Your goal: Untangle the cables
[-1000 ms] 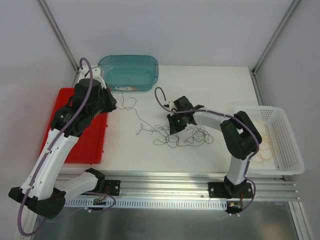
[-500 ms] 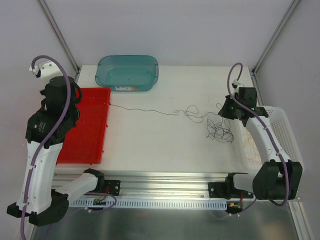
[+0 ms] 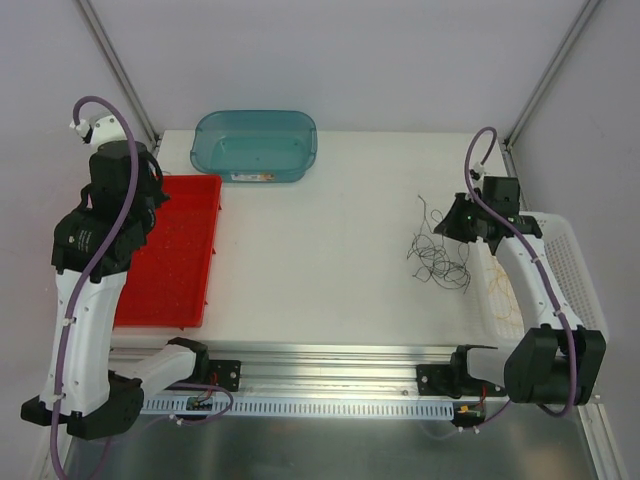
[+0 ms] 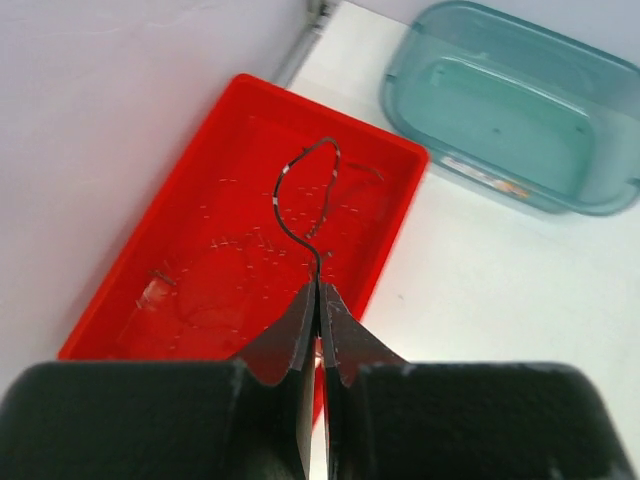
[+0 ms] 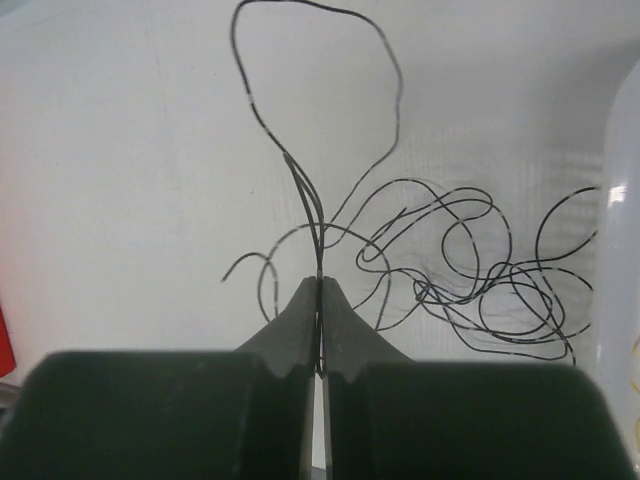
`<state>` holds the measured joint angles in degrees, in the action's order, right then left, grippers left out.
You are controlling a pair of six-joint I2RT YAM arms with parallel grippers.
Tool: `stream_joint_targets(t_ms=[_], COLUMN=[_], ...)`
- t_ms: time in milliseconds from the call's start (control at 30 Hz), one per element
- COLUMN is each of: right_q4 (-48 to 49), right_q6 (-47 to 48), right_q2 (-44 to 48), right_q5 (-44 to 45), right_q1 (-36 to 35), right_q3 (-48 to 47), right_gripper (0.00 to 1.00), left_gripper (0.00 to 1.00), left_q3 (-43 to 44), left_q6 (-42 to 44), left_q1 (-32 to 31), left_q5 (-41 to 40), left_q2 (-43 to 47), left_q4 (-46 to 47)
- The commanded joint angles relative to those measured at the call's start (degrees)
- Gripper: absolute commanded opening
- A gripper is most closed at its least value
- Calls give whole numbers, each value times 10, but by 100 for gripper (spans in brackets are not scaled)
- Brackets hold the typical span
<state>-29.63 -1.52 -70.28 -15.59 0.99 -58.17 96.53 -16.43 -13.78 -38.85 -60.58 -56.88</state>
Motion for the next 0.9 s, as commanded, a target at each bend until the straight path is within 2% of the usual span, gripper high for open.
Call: stream_joint_targets(t_ms=[0,133,233,267,367,533,600,733,867], right_q4=[-1,4,12,14,25,32,33,44,51], right_q6=[-7,-7,-10,-11,-15,-25,-27,-38,-38], right_q2=[-7,-8,-7,-6,1,21,28,52,78], right_q5=[-19,-11,-10,-9,-12,-8,-7,-17,-32], right_q1=[-27,-56,-82,-94,-121,-162,-183,-204,-212], right_q3=[17,48,73,78,99,119,126,136,147], right_gripper=[1,4,14,25,51,69,77,82,89], left_gripper=[1,1,1,2,2,3,3,4,4], left_q3=[36,114,179,192,225,287,292,259,195], left_q6=[-12,0,10,10,8,-16,-18,-24,-32], left_q1=[4,3,3,4,4,3,3,3,4], left_q5=[127,155,164,169,201,276,276,263,258], left_q2=[-5,-25,-44,-48,-61,-98,-113,-130,-142], left_q4=[22,28,37,42,81,139,158,214,313])
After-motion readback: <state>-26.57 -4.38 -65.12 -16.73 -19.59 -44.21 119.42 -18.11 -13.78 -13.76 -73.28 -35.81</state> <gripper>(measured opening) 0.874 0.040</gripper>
